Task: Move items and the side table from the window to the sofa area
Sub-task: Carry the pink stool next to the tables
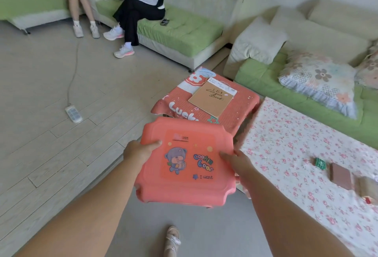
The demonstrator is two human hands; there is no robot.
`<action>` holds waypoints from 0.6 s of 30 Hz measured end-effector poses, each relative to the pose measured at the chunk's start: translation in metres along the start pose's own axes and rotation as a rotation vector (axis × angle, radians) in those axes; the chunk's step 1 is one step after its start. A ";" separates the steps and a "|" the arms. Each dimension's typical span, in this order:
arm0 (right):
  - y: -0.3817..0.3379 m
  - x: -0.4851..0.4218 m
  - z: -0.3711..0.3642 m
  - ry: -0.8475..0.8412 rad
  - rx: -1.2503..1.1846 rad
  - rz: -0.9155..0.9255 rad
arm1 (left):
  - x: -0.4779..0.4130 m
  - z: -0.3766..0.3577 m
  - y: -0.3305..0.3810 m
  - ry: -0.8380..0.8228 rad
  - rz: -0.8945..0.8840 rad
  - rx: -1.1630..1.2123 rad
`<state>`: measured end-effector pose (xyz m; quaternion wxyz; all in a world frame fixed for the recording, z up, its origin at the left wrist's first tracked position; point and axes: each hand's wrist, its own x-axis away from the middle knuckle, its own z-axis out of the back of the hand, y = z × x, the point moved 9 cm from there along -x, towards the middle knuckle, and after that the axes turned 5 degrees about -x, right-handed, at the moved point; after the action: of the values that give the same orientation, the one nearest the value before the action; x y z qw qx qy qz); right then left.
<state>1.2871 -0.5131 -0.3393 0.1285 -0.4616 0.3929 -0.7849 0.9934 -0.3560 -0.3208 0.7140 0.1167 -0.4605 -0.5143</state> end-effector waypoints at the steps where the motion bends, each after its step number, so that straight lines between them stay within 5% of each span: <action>1: -0.004 -0.004 -0.006 -0.010 0.004 -0.002 | -0.008 0.003 0.003 0.001 -0.001 -0.012; 18: -0.046 -0.081 -0.066 0.160 -0.133 -0.147 | -0.162 0.005 0.076 -0.177 -0.048 -0.177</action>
<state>1.2838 -0.4042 -0.3728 0.0079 -0.4327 0.4182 -0.7986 1.0293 -0.1842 -0.3563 0.6656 0.0186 -0.4715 -0.5782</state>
